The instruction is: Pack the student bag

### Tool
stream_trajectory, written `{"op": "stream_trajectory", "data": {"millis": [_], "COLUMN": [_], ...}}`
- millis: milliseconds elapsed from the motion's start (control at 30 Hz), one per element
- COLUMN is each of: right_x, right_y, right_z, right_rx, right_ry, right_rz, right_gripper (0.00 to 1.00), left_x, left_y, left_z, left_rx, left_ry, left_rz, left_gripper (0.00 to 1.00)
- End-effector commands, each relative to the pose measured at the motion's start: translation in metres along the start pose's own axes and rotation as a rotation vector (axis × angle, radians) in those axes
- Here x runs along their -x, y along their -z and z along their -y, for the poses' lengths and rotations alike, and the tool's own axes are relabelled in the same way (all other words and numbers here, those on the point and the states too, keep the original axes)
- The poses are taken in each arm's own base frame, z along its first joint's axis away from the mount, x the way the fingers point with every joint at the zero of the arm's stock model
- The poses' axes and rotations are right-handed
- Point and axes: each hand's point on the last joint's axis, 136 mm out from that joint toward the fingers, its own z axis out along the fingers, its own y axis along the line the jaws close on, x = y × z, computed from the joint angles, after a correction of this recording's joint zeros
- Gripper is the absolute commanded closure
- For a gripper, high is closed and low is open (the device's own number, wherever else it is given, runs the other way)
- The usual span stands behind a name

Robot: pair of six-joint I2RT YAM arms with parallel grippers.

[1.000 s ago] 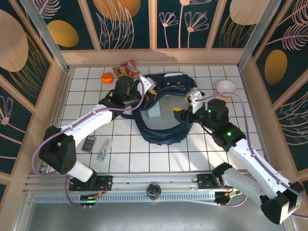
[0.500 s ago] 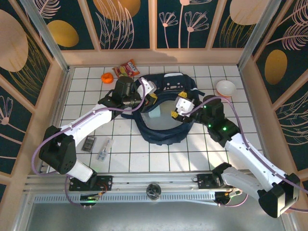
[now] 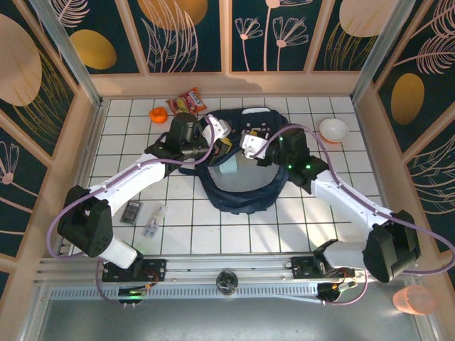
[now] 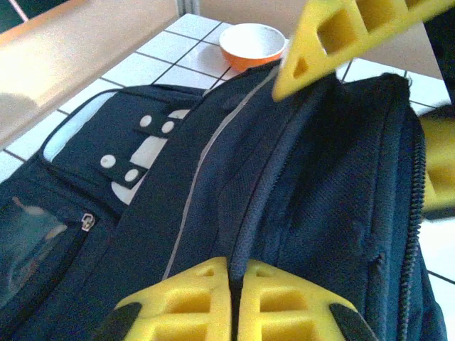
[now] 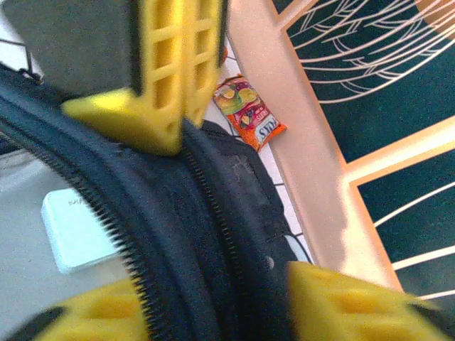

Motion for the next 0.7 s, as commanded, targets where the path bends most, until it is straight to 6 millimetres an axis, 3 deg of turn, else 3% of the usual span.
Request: {"op": "stream_trajectory", "data": {"millis": [0,67,167,467,567,667], "right_x": [0.019,0.022,0.025,0.004,0.005,0.005], "right_y": [0.003,0.004,0.008,0.020,0.021,0.022], "right_z": [0.023,0.023,0.022,0.028,0.024,0.021], "right_rx": [-0.029,-0.026,-0.034,-0.078,-0.058,-0.051], "right_ry": [-0.097,-0.188,-0.304,-0.454,-0.461,-0.465], "right_rz": [0.032,0.044,0.076,0.065,0.070,0.066], "right_gripper": [0.90,1.00,1.00,1.00,1.00,1.00], "left_x": [0.019,0.011,-0.013,-0.140,-0.149,-0.162], "left_y": [0.025,0.036,0.057,0.126,0.125,0.127], "left_z": [-0.007,-0.011,-0.020,-0.029,-0.023,-0.034], "left_rx": [0.083,0.146,0.269,0.534,0.451,0.451], "left_ry": [0.052,0.107,0.189,0.172,0.221,0.226], "left_rz": [0.071,0.065,0.006,-0.455,-0.479,-0.566], "left_gripper": [0.71,0.59,0.46,0.36,0.33,0.33]}}
